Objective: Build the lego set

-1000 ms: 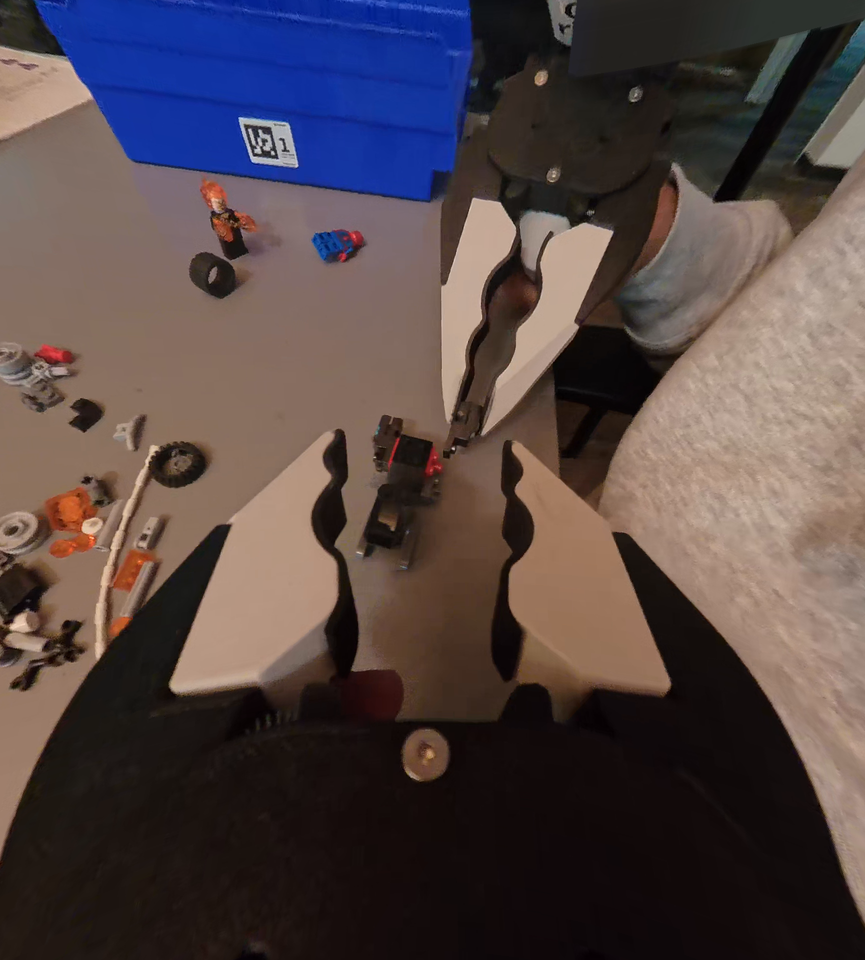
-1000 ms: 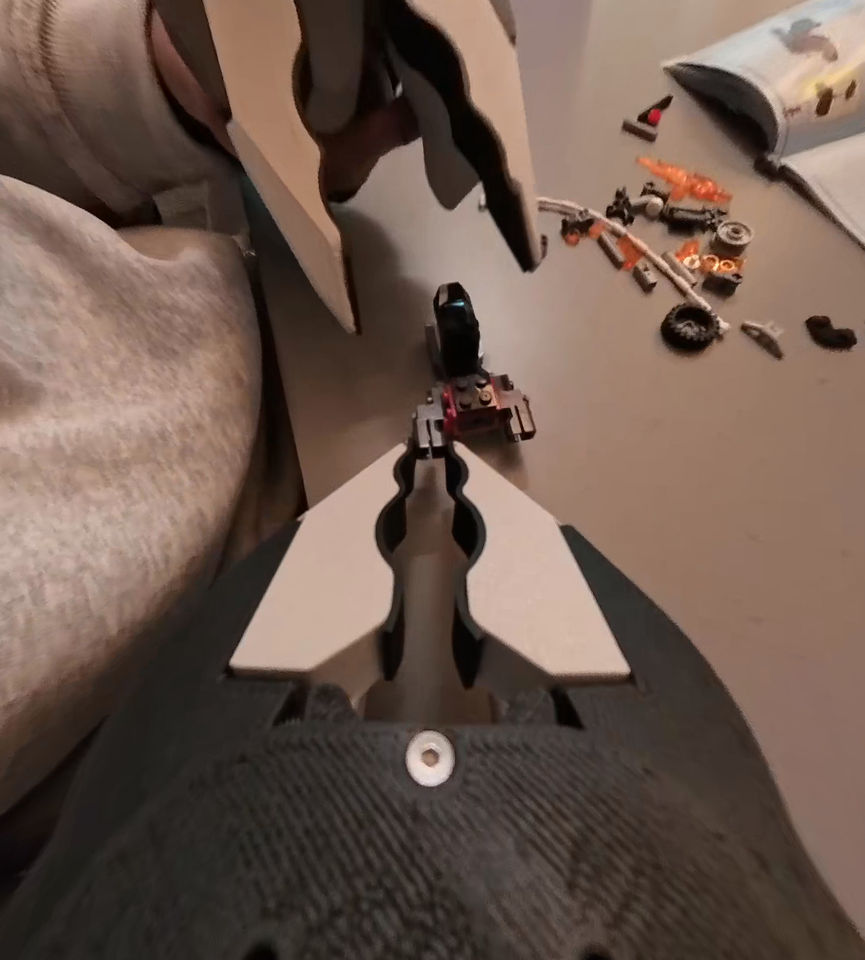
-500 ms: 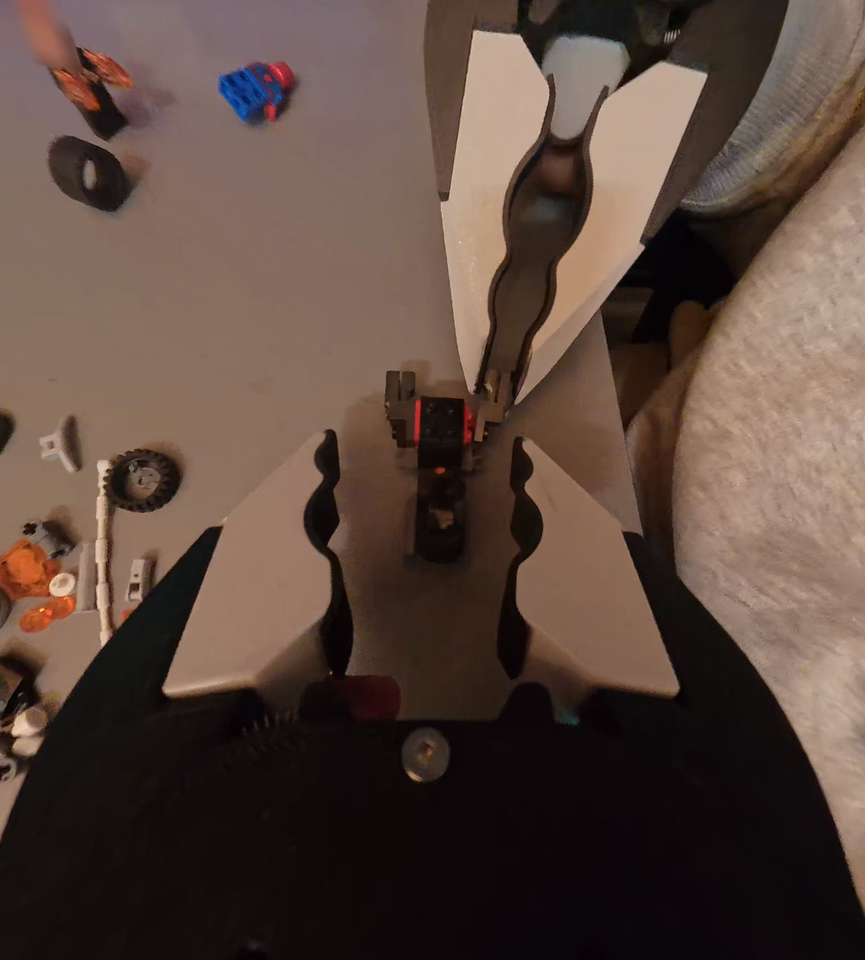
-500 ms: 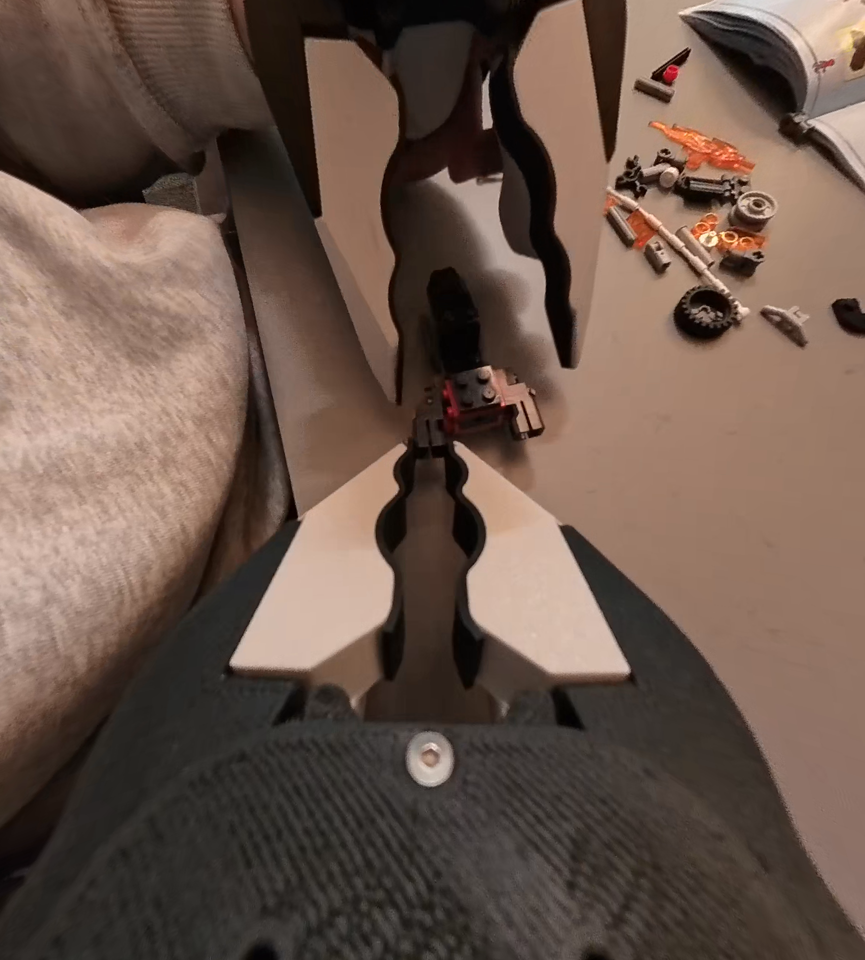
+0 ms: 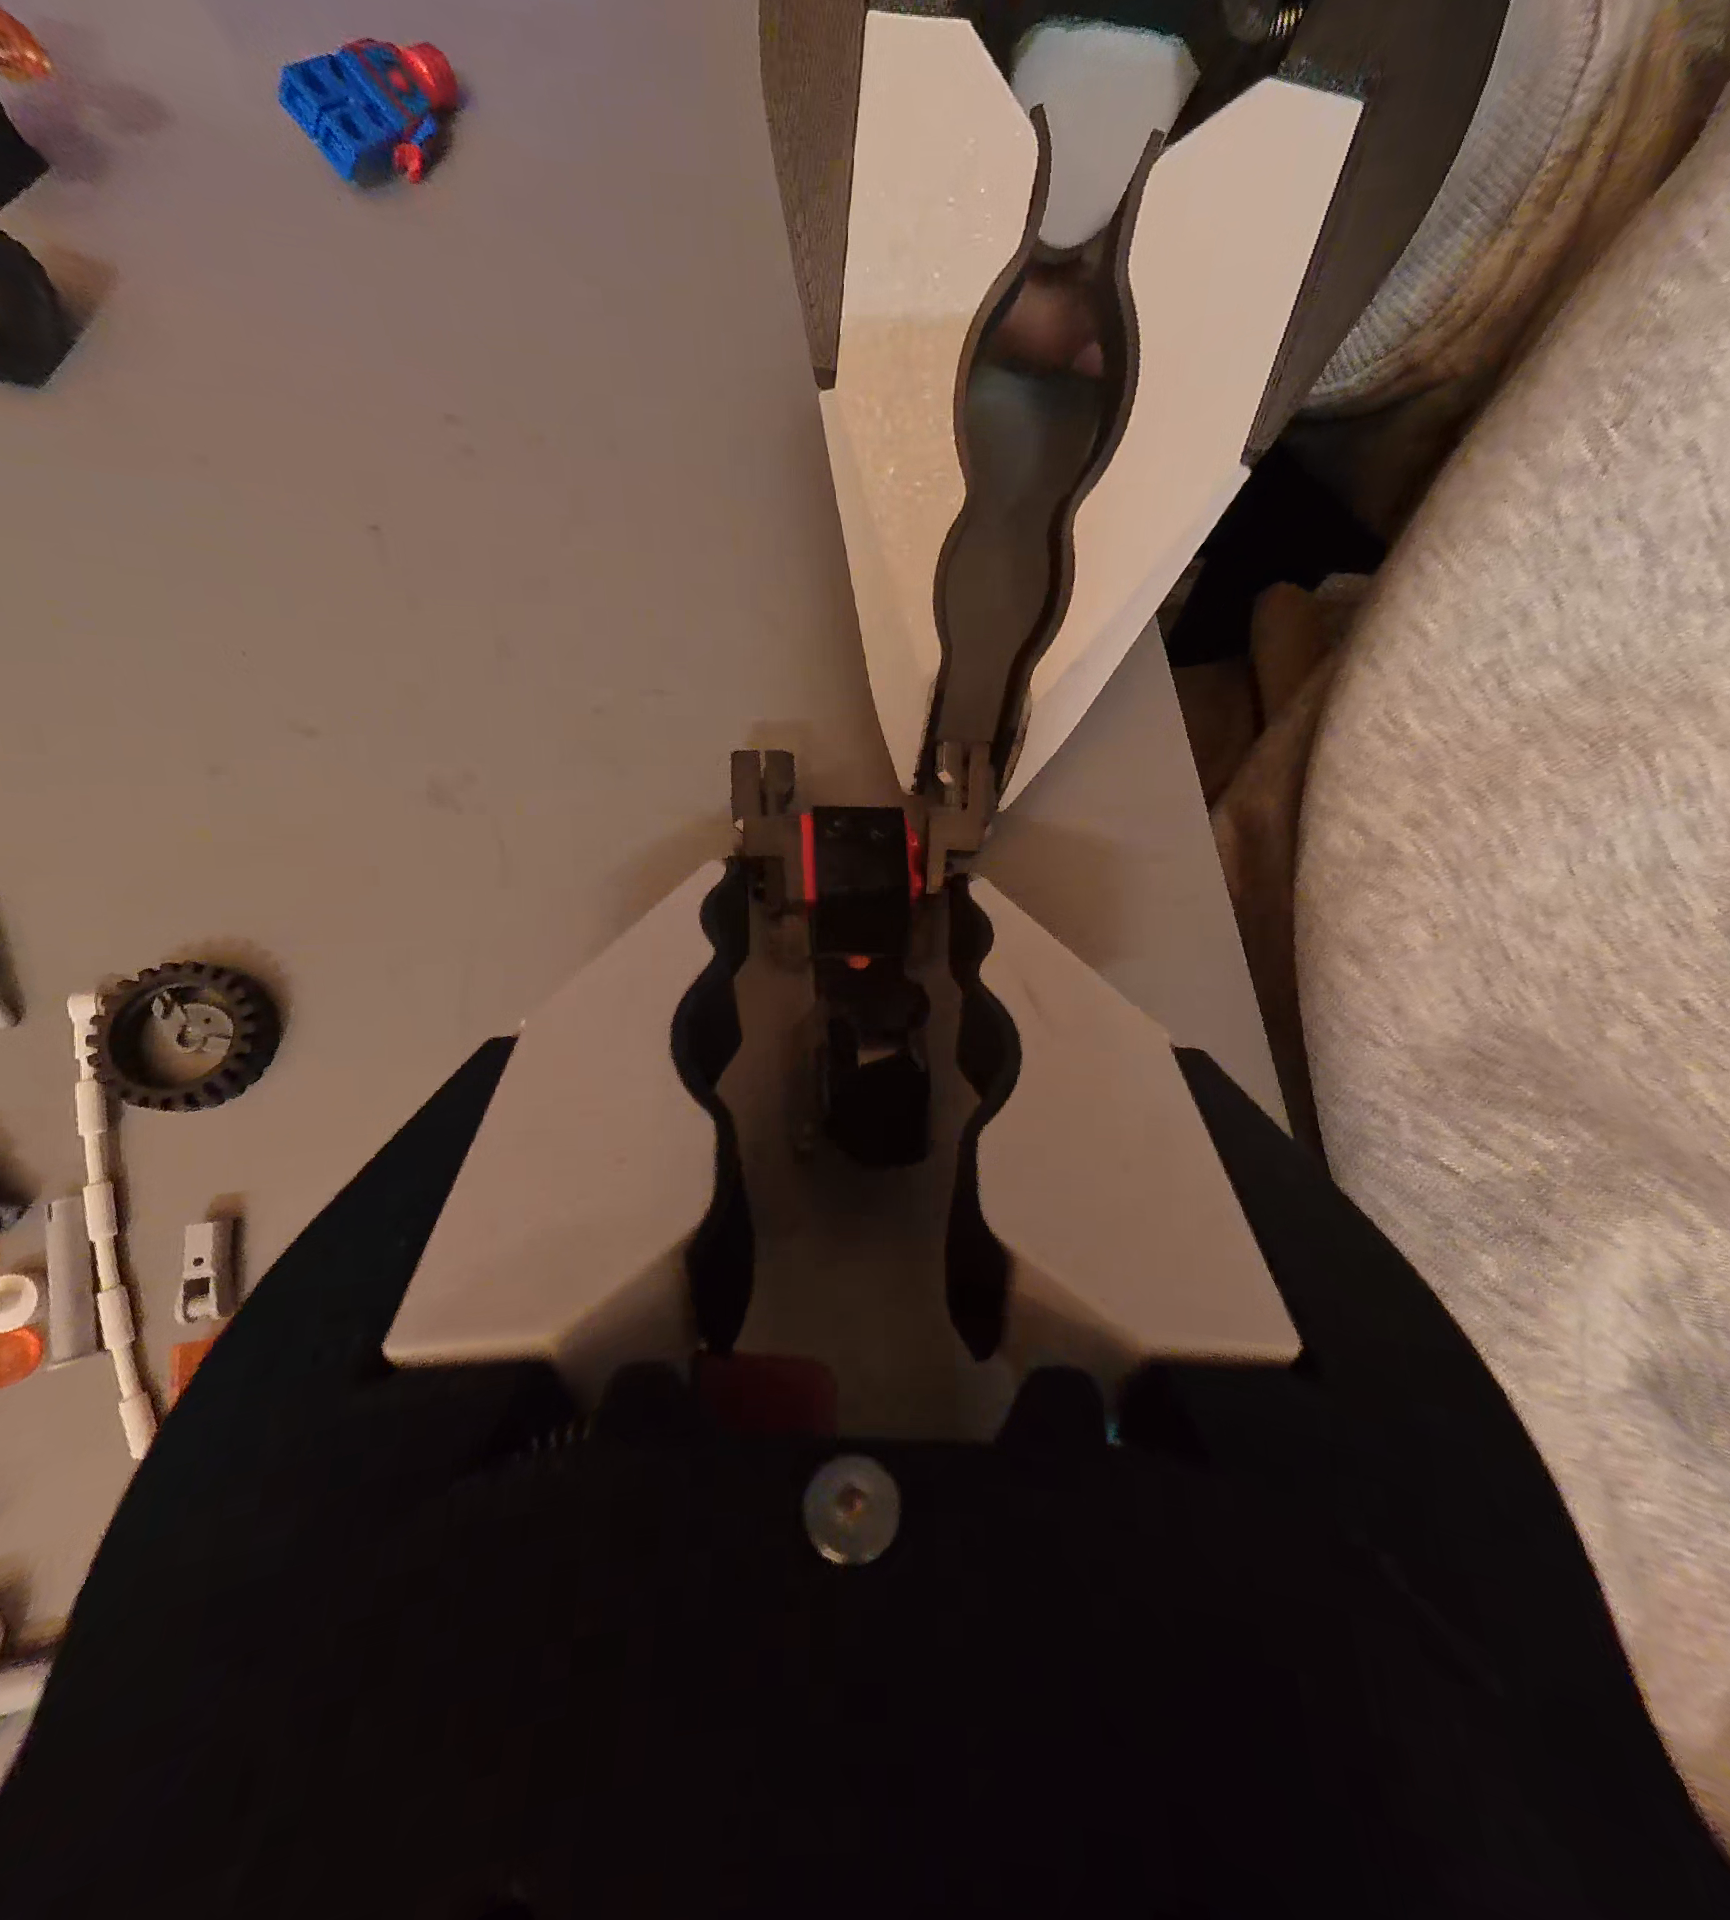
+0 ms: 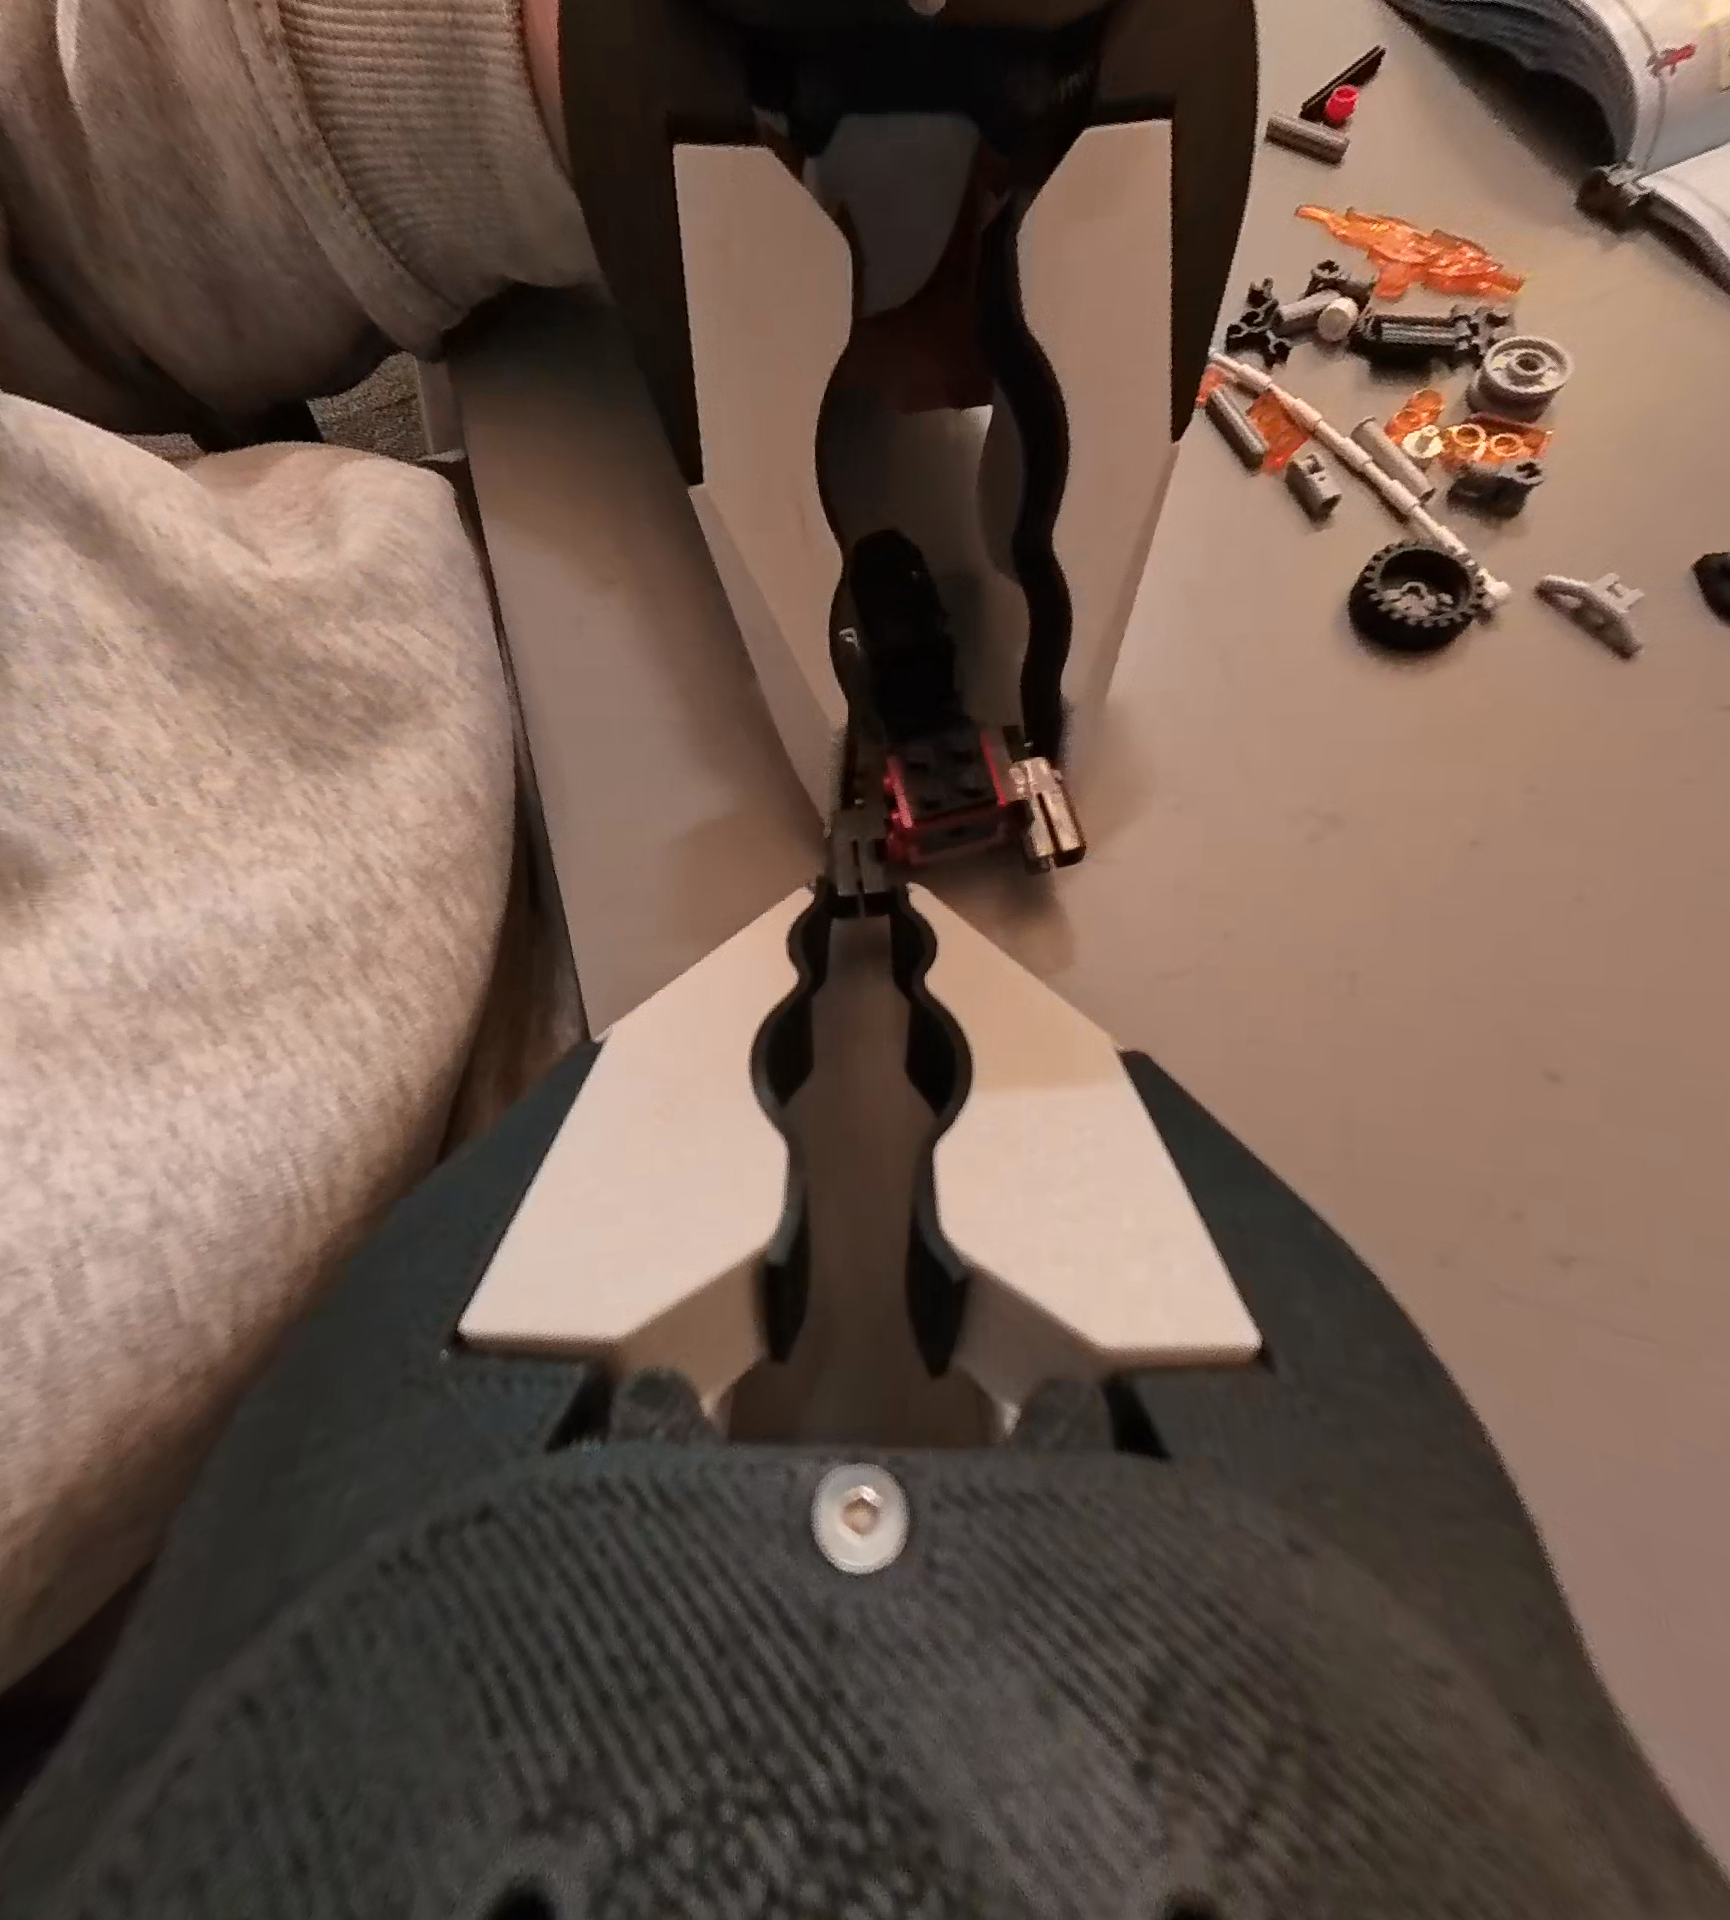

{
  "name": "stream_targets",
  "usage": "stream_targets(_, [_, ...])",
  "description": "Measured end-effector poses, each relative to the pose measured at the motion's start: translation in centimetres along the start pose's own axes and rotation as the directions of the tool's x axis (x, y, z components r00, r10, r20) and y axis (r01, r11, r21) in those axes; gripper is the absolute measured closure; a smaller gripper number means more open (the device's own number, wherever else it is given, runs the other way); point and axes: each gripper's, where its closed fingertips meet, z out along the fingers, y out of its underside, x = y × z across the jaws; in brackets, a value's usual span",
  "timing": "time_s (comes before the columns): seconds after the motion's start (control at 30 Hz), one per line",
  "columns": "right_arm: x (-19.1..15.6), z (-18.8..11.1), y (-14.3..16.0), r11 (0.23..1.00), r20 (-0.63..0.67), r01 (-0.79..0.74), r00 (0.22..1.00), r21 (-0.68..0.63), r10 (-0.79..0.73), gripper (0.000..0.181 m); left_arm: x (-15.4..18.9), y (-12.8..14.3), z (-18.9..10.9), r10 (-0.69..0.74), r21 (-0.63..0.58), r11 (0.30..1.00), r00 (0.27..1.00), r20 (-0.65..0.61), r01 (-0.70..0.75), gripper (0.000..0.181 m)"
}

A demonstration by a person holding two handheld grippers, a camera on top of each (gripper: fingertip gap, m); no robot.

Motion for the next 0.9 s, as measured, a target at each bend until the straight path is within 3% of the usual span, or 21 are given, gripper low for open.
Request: stream_targets(0.9, [0.13, -0.08, -0.37, 1.0, 0.012, 0.0, 1.0, 0.019, -0.001, 0.171, 0.29, 0.12, -0.07, 0.014, -0.016, 1.0, 0.999, 0.052, -0.013, 0.143])
